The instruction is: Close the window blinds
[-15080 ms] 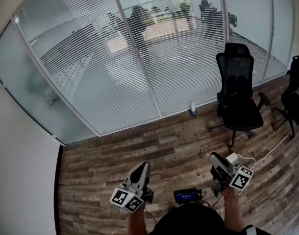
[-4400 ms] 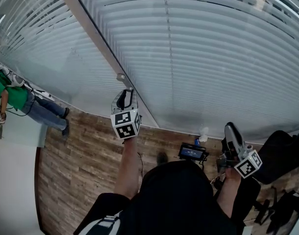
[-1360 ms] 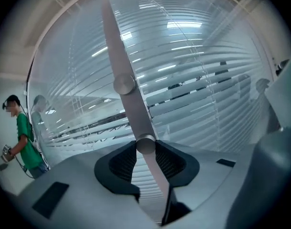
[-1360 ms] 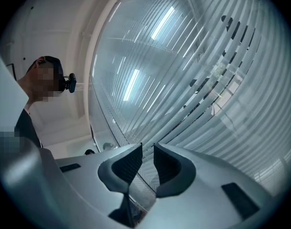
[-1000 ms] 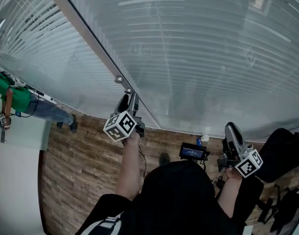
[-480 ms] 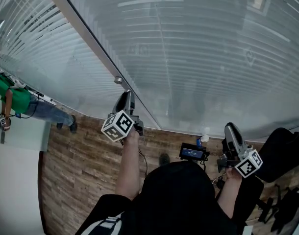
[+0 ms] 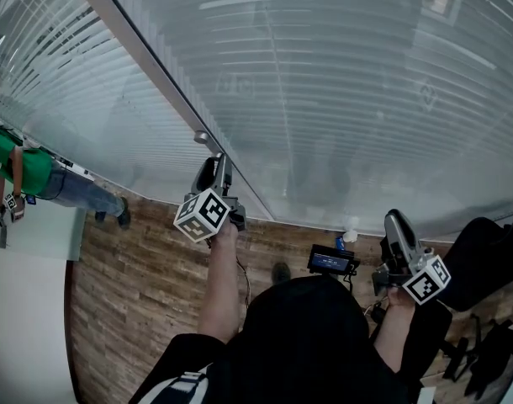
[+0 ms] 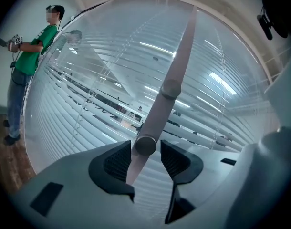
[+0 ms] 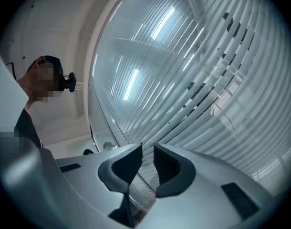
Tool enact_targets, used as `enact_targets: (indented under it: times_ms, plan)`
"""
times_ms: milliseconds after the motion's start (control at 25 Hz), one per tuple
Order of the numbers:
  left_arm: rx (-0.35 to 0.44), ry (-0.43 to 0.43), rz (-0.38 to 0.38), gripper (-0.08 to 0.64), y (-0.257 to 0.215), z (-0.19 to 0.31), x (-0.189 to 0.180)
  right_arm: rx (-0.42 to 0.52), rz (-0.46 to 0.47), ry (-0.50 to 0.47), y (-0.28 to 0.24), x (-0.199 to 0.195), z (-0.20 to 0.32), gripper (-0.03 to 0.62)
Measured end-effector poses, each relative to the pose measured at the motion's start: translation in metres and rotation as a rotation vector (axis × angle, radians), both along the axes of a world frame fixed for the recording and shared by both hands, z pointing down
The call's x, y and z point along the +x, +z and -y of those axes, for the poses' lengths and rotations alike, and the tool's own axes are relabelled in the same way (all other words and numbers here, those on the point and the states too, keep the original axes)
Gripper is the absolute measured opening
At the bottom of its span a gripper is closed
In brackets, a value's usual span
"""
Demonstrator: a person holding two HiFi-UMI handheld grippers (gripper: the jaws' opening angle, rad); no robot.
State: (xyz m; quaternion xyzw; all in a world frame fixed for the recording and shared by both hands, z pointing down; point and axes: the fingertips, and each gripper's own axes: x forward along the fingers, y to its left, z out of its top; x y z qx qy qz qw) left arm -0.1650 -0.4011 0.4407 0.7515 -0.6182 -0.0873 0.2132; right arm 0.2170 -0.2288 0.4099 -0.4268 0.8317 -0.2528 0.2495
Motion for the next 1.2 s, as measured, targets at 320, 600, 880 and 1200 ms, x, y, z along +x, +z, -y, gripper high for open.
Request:
enact_targets:
  times_ms: [320, 600, 880, 1200]
  plan:
    - [-0.029, 0.001, 0.157, 0.138, 0.01, -0.002, 0.004, 0.003, 0.001, -0.005, 0.007, 0.001, 0.002, 0.072]
    - [-0.057, -0.015, 0.55, 0.138, 0.013, -0.001, 0.007, 0.0, 0.004, -0.002, 0.009, 0.002, 0.003, 0.072]
    - [-0.074, -0.044, 0.919, 0.137, 0.018, 0.0, 0.005, 0.0, 0.005, 0.0, 0.009, 0.002, 0.002, 0.072]
    - [-0.016, 0.019, 0.19, 0.202, 0.019, -0.004, 0.007, 0.002, 0.004, 0.002, 0.01, 0.003, 0.001, 0.072]
